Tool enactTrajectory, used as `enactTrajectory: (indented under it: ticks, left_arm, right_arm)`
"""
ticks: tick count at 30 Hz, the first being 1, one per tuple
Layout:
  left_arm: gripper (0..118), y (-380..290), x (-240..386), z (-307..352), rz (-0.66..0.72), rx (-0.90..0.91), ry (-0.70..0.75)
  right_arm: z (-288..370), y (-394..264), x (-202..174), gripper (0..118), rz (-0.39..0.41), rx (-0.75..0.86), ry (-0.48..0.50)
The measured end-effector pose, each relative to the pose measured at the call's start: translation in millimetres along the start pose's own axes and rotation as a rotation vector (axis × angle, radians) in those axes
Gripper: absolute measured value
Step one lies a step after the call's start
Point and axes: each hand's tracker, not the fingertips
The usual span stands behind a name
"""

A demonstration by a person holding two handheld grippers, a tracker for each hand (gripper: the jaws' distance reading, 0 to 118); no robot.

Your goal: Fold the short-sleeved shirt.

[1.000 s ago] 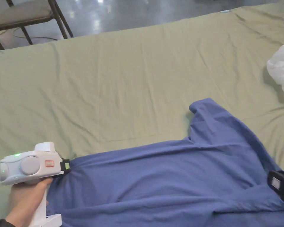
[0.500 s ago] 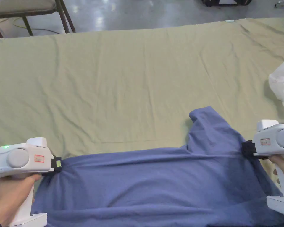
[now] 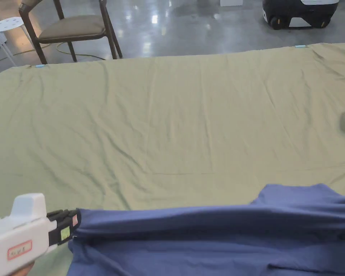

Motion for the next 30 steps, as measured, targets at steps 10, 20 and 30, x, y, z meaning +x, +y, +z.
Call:
enactTrajectory:
  ticks: [10, 20, 30]
  left_arm:
    - [0, -98.5, -21.4, 26.3, 0.115, -0.074, -0.007]
    - [82, -108.9, -16.5, 18.0, 0.024, -0.067, 0.105]
    - [82, -99.0, 64.7, 106.4, -0.236, 0.401, 0.217]
  right_arm:
    - [37.1, -91.1, 6.9, 0, -0.060, -0.082, -0.031]
    - [26.8, -107.6, -1.2, 59, -0.031, -0.089, -0.075]
    - [95.3, -96.9, -69.9, 59, -0.089, 0.231, 0.038]
